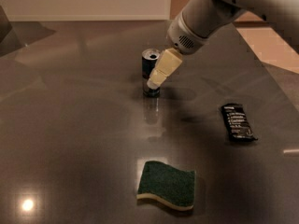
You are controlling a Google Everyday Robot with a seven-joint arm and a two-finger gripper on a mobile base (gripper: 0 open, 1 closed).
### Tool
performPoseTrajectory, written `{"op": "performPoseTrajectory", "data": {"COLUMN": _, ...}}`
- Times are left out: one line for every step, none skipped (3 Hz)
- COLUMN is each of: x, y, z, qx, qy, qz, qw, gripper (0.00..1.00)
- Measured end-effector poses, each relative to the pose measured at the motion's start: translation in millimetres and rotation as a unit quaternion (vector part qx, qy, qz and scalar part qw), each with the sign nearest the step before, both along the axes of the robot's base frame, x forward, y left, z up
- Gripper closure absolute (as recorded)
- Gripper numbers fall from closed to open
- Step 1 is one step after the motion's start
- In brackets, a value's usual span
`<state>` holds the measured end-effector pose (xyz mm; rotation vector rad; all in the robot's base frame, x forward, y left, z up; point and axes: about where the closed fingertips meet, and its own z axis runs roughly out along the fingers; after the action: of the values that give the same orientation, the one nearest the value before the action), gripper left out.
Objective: Pick redbull can
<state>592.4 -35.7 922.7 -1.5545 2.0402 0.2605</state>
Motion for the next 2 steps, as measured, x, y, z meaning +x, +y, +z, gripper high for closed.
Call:
{"op": "performPoseTrajectory", "data": {"x": 9.6, "y": 8.8, "z": -8.0, "qx": 0.004, "qy": 0.001, "qz": -0.001, "qw": 1.0000, "gripper": 0.00}}
{"op": "performPoseTrajectory", "data": {"x": 14.5, "y": 14.9, "z": -11.6, "qx": 0.009, "qy": 0.006, "qz": 0.001, "qw": 0.9999, "gripper": 0.16}}
